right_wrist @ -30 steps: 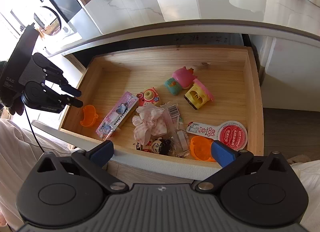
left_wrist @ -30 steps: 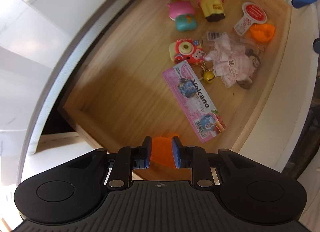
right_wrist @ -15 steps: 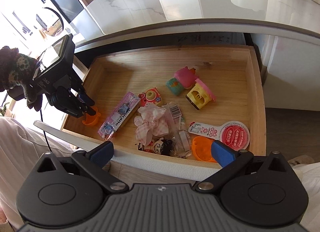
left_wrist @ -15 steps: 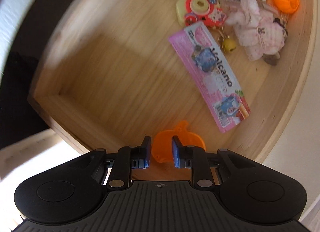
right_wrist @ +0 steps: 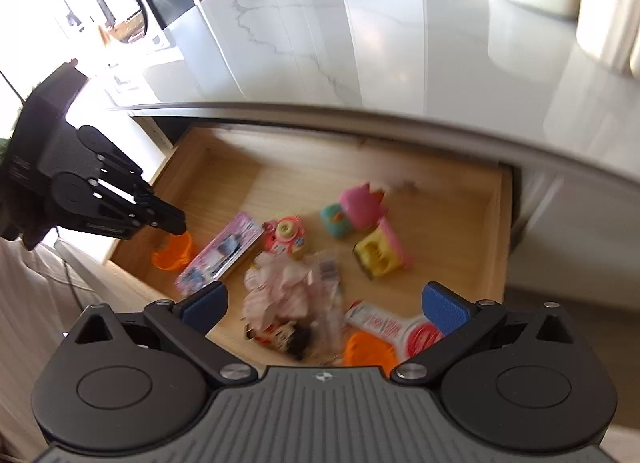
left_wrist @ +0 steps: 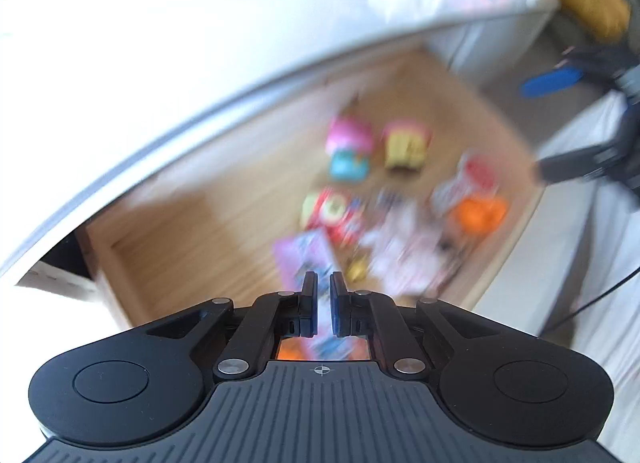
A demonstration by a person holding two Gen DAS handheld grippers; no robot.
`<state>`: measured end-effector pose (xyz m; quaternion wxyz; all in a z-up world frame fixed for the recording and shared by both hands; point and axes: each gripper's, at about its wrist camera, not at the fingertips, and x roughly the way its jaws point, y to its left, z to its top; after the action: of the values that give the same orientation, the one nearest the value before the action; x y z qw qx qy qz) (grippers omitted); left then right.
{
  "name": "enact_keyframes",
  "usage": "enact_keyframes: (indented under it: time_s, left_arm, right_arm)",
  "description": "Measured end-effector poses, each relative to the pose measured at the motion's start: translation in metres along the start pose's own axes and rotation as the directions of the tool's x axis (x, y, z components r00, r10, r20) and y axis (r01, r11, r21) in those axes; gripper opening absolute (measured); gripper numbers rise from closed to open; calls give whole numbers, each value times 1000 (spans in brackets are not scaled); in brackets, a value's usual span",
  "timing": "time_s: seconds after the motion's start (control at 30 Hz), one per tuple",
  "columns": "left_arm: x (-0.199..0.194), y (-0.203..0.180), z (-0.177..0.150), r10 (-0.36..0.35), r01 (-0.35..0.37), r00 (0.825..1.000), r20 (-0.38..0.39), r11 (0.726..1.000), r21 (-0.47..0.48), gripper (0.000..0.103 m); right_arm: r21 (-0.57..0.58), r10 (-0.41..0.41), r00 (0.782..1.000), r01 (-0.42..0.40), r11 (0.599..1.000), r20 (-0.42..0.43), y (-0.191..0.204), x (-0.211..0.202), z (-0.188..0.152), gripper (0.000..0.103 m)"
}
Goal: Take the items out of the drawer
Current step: 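Close the left gripper on the orange plastic shell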
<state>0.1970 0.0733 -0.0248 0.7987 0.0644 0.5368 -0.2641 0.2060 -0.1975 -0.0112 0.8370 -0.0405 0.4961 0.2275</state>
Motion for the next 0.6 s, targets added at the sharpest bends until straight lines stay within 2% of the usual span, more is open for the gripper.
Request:
enact_keyframes:
  time_s: [0.1, 0.17, 0.23, 0.3, 0.4, 0.6]
  left_arm:
    - [-18, -8, 1, 17, -15, 997, 81, 1000, -17, 8]
    - [-28, 1, 3, 43, -38, 995, 88, 998, -60, 8]
    - [-29, 16, 2, 55, -44, 995, 78, 989, -142, 8]
    - [-29, 30, -4, 82, -67, 995, 63, 977, -202, 8]
    - [-19, 37, -17, 89, -81, 996, 32, 978, -192, 8]
    - [12, 28, -22, 32, -40, 997, -73, 993, -111, 13]
  right_arm:
    - [-173, -84, 996, 76, 982, -41, 3, 24, 21, 102]
    - [-295, -136, 986, 103, 950, -94, 8, 50, 27, 90]
    - [-374, -157, 977, 92, 923, -148, 10, 76, 28, 84]
    - [-419, -173, 967, 81, 904, -186, 14, 99, 26, 82]
    - [-448, -189, 953, 65, 892, -237, 18, 119, 22, 79]
    - [-418, -153, 965, 52, 907, -212, 19, 107, 21, 81]
